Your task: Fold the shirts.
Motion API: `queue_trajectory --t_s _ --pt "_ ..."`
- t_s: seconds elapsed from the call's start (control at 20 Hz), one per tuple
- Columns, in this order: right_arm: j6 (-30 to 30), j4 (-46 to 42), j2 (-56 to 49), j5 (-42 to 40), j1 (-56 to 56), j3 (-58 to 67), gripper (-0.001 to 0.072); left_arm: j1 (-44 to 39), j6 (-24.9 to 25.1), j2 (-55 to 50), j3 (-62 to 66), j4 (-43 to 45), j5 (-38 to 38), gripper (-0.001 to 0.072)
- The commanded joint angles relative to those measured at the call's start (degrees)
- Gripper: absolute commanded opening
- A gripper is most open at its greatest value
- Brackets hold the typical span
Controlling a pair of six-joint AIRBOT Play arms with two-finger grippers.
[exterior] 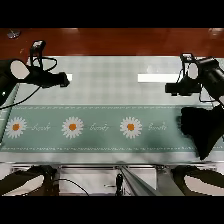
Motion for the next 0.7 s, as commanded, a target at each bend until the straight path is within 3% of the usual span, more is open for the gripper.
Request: queue_trajectory --t_s 0.0,0.05,0.15,0.35,0.45,0.65 --pt "-11.41 -4.79 1.68 7.78 0.02 0.72 0.062 0.44 2.27 -0.09 1.73 1.09 -1.53 0.0702" --pt "-11.93 -8.22 3.91 10.58 -0.17 0.7 0.062 0.87 3.43 0.04 2.45 1.68 -5.07 0.0702" --pt "-4.81 -12.39 11.19 10.36 -3.32 -0.57 0.062 2.27 4.37 1.53 1.9 1.92 -10.36 0.0702" --pt "7.96 -14.86 28.79 4.66 -19.34 -12.09 0.0621 2.38 4.35 10.01 -6.75 0.76 -9.79 0.0702" --pt "8.31 -10.73 32.59 3.61 -29.51 -19.63 0.063 1.64 4.33 13.75 -12.66 -1.95 -6.1 0.0702" --pt "-1.25 6.34 29.11 -5.16 -42.21 -28.04 0.063 -0.15 3.91 13.55 -18.4 -3.96 -1.97 0.0702"
